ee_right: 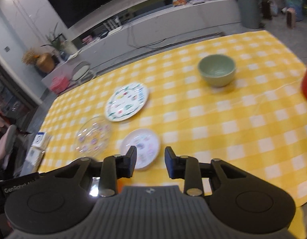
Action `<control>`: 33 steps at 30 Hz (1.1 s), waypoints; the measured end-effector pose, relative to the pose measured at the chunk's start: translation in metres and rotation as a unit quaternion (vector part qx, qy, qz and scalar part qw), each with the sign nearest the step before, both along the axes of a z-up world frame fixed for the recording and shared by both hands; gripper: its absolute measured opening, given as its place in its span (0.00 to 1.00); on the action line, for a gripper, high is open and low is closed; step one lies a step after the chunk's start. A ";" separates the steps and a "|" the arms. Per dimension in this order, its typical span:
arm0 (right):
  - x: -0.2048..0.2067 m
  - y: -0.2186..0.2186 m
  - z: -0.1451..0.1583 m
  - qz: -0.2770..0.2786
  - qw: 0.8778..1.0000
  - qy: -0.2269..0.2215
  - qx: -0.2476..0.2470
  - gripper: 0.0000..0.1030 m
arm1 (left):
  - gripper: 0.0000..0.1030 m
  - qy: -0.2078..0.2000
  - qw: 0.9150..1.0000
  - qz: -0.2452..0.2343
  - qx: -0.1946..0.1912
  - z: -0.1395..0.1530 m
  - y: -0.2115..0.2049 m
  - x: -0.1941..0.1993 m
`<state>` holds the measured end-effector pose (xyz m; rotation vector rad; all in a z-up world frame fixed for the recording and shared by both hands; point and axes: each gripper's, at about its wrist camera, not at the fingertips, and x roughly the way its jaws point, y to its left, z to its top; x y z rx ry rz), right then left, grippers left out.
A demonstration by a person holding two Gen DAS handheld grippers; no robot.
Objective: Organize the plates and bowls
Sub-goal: 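Move both tools to the pale green bowl and close on its rim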
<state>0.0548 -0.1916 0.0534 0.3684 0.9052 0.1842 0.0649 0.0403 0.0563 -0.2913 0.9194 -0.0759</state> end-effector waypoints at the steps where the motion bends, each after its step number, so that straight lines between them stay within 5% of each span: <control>1: 0.002 -0.005 0.001 -0.004 1.000 0.000 -0.004 0.30 | 0.30 -0.002 1.000 -0.008 -0.001 0.001 -0.006 0.004; 15: 0.051 -0.074 0.005 -0.101 0.995 -0.022 0.014 0.40 | 0.50 -0.050 0.993 -0.099 -0.027 0.002 -0.084 0.062; 21: 0.073 -0.096 -0.005 -0.135 0.989 -0.025 0.052 0.45 | 0.54 -0.051 0.993 -0.096 -0.039 -0.006 -0.099 0.093; 33: 0.123 -0.121 -0.033 -0.176 0.983 -0.030 0.049 0.47 | 0.54 -0.045 0.995 -0.089 -0.025 -0.029 -0.124 0.156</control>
